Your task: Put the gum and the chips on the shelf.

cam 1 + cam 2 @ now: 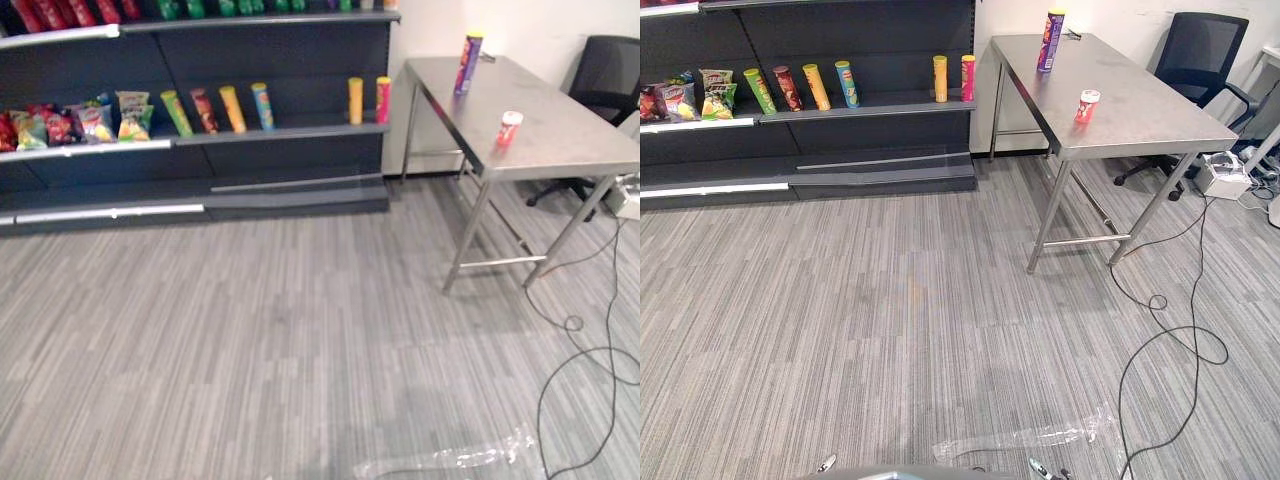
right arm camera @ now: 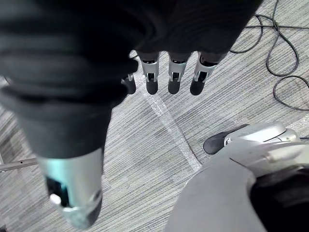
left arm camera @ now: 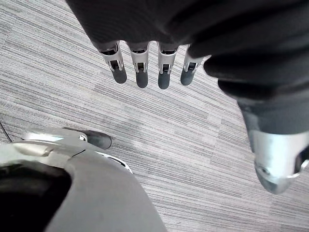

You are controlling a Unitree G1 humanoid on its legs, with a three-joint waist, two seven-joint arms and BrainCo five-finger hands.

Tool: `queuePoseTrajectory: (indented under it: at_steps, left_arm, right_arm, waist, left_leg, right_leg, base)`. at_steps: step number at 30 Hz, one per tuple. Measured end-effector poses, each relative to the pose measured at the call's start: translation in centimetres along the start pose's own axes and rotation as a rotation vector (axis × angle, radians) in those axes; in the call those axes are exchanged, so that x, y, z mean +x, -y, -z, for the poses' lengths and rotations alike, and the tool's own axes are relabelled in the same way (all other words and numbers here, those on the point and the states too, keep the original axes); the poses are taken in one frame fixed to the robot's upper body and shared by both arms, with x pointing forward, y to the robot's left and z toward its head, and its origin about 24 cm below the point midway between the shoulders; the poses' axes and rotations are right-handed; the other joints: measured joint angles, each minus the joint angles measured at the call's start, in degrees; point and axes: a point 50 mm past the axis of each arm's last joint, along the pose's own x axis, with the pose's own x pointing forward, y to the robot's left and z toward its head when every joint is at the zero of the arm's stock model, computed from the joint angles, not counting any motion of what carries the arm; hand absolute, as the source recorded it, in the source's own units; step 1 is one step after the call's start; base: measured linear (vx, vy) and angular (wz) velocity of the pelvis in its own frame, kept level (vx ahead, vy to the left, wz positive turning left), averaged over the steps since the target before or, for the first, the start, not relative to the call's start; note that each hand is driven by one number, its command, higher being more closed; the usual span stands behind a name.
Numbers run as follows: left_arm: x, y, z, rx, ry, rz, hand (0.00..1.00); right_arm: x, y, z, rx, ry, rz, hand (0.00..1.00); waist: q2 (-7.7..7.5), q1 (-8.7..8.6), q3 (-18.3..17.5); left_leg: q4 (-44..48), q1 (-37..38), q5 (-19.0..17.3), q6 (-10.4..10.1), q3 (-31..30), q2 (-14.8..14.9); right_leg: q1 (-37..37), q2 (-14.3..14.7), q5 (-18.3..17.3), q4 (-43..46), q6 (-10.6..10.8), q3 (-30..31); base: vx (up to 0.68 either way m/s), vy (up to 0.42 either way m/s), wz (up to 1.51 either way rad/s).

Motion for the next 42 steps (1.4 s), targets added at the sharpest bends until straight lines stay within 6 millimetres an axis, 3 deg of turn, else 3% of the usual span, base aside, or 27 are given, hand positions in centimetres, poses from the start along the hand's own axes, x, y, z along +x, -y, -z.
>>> queuePoseTrajectory:
  at_steps: [1, 2, 4, 8, 42]
  left_arm:
    - [0.0, 0.0, 0.0, 0.0, 0.001, 0.0, 0.0]
    - [0.0, 0.0, 0.0, -0.001, 0.001, 0.0, 0.0]
    - [0.0, 0.0, -0.1, -0.025, 0.003, -0.002, 0.0]
    - [0.0, 0.0, 0.0, -0.081, 0.009, -0.005, 0.0]
    - [0.2, 0.2, -0.5, -0.083, 0.007, -0.006, 0.0]
  right_arm:
    - [0.0, -0.1, -0.1, 0.001, 0.003, -0.002, 0.0]
    - [0.0, -0.1, -0.1, 0.001, 0.003, -0.002, 0.0]
    - [0.1, -0.2, -0.2, 0.002, 0.005, -0.003, 0.0]
    - [0.1, -0.2, -0.2, 0.004, 0.006, -0.004, 0.0]
    - [0.4, -1.3, -1.6, -0.036, 0.067, -0.041, 0.0]
  waist:
    - [0.5, 0.0, -0.14]
    - [-0.19, 0.01, 0.33]
    - [0.29, 0.0, 0.2]
    - [-0.17, 0.11, 0.48]
    - [-0.53, 0.21, 1.13]
  left_leg:
    - [-0.02, 0.09, 0.0, 0.0, 0.0, 0.02]
    - [-0.11, 0.12, 0.0, -0.01, 0.0, 0.03]
    - [-0.13, 0.2, 0.01, 0.01, 0.01, 0.04]
    - [-0.23, 0.23, 0.06, 0.09, -0.01, 0.05]
    - [-0.6, 0.18, -0.26, -0.89, 1.47, 1.29]
  right_leg:
    - [0.07, 0.01, 0.0, -0.01, 0.01, -0.01]
    - [0.06, 0.02, -0.01, -0.01, 0.01, -0.03]
    - [0.12, 0.03, -0.01, -0.01, 0.01, -0.05]
    - [0.16, 0.03, 0.0, -0.01, 0.0, -0.18]
    - [-0.99, 1.3, -0.39, 1.13, -0.06, 0.56]
  base:
    - [0.0, 0.0, 0.0]
    - [0.0, 0.0, 0.0]
    - [0.0, 0.0, 0.0]
    - [0.0, 0.0, 0.0]
    - [-0.01, -0.025, -0.02]
